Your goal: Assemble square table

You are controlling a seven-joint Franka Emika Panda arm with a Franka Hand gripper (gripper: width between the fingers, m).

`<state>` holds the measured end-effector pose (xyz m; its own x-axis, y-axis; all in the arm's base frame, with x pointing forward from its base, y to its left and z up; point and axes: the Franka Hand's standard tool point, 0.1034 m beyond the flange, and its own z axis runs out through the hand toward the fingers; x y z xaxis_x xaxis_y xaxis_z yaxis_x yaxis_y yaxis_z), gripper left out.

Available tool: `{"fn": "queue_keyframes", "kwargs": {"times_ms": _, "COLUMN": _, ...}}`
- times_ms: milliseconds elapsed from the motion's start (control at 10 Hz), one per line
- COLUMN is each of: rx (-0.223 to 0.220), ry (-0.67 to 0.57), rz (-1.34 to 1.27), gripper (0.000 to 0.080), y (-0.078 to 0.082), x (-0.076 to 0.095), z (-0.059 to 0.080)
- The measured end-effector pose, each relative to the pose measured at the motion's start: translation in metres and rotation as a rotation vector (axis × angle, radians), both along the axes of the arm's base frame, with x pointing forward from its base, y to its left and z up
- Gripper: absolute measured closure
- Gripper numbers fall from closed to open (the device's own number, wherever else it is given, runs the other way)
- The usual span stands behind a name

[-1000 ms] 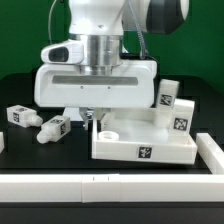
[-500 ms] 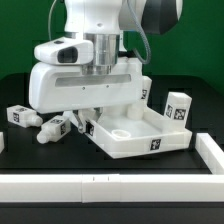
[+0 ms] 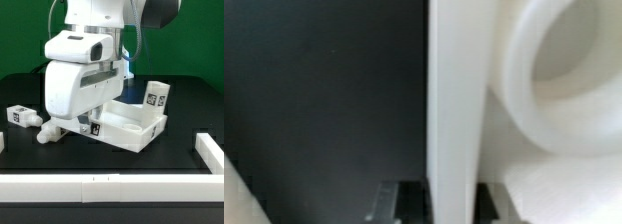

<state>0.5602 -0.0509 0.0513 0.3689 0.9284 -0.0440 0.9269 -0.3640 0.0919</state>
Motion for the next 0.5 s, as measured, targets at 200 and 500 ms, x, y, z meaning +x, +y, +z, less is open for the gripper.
{"fn": "queue_keyframes", "kwargs": {"times_ms": 200, "rx": 0.015, "ry": 0.018, "rz": 0.259, "gripper": 0.0747, "y": 0.030, "x": 0.043, "z": 0.019}}
{"fn": "queue_keyframes", "kwargs": {"times_ms": 500, "rx": -0.019, "ry": -0.044, "rz": 0.451, "gripper": 0.0747, "y": 0.040, "x": 0.066, "z": 0.018}}
